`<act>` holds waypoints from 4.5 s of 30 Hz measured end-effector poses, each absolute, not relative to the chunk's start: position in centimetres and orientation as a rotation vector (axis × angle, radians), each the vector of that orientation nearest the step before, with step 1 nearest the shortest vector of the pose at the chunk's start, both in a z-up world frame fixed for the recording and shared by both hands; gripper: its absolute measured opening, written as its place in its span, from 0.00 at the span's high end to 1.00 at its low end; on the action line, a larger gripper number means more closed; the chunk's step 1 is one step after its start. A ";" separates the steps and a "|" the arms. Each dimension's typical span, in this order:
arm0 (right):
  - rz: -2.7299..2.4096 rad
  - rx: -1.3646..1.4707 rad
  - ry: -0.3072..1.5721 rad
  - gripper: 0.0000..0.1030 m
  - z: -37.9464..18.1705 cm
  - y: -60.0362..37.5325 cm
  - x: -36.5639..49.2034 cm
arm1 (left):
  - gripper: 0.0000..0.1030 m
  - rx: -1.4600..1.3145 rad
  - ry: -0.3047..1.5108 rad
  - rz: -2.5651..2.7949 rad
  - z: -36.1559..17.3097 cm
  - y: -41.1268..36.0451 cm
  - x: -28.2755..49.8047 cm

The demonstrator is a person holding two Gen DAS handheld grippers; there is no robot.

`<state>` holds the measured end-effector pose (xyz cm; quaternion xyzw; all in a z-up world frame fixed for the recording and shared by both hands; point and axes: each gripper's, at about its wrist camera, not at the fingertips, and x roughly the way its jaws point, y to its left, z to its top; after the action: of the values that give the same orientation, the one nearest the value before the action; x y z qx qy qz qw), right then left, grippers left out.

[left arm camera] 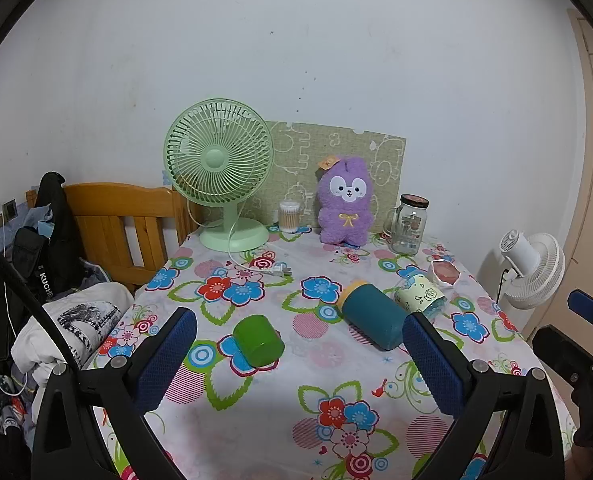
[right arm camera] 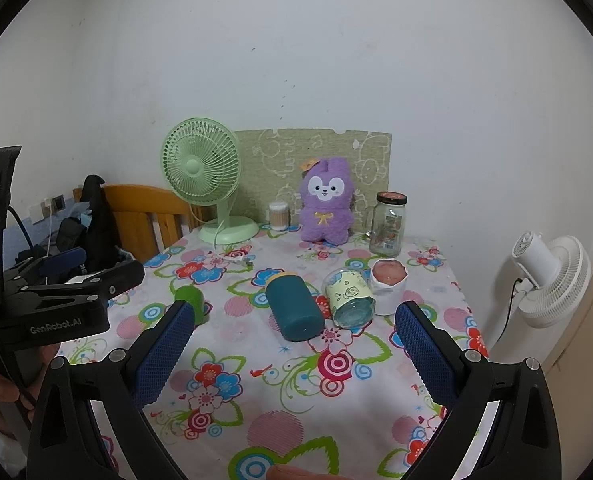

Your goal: Flip cup upside down

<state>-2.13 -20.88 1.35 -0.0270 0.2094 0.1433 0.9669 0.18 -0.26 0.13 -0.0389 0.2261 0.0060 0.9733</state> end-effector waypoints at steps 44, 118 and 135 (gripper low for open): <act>0.311 -0.055 0.475 0.02 1.0 -20.7 -1.2 | 0.00 -0.076 0.465 0.006 -0.3 -0.6 -0.3; 0.641 -0.377 1.003 0.31 -10.8 -12.7 24.5 | 0.00 0.343 0.916 -0.198 -10.4 -1.1 18.6; 0.684 -0.370 0.873 0.32 -4.7 -11.9 17.4 | 0.00 0.219 0.865 -0.219 -6.4 0.5 13.8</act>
<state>17.36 -11.91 -4.67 -0.1746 0.4121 0.3231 0.8339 13.77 0.53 -6.38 0.1057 0.4176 -0.1059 0.8962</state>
